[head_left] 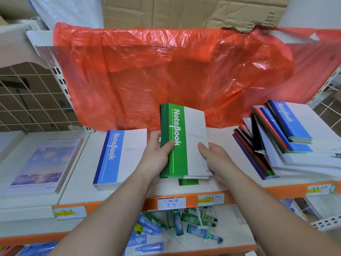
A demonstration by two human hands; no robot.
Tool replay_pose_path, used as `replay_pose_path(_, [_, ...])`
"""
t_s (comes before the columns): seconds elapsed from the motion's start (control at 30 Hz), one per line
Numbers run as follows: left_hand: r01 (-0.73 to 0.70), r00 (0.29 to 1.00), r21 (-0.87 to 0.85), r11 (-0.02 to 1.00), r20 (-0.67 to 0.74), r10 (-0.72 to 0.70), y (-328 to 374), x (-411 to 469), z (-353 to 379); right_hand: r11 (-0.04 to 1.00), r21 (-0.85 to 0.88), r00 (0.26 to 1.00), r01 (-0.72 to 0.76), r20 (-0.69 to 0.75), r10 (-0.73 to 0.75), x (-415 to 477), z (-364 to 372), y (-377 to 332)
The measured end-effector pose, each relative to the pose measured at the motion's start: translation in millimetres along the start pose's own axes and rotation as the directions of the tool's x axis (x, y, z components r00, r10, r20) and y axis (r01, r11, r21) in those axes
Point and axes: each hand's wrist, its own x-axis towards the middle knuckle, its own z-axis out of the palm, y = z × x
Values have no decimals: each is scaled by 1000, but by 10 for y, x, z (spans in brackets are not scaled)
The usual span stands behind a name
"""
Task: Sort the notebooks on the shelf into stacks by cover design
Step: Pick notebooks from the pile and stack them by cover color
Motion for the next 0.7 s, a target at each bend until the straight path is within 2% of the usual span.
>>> replay_pose_path(0.07, [-17, 1000, 51, 999, 24, 15, -30, 16, 39, 999, 34, 999, 43, -10, -42, -20, -59, -5])
replay_pose_path(0.13, [-68, 998, 142, 988, 14, 66, -49, 57, 84, 984, -56, 982, 170, -71, -174, -32, -111, -25])
replay_pose_path(0.2, [-131, 991, 212, 968, -7, 135, -35, 117, 140, 957, -60, 950, 283, -121, -288, -41, -160, -67])
replay_pose_path(0.27, [-167, 985, 222, 961, -16, 174, -12, 173, 202, 939, -30, 930, 342, -137, -342, -34, -210, -79])
replay_pose_path(0.7, [-166, 986, 326, 931, 22, 168, -233, 246, 389, 952, -79, 941, 296, -143, -305, 94, -300, 157])
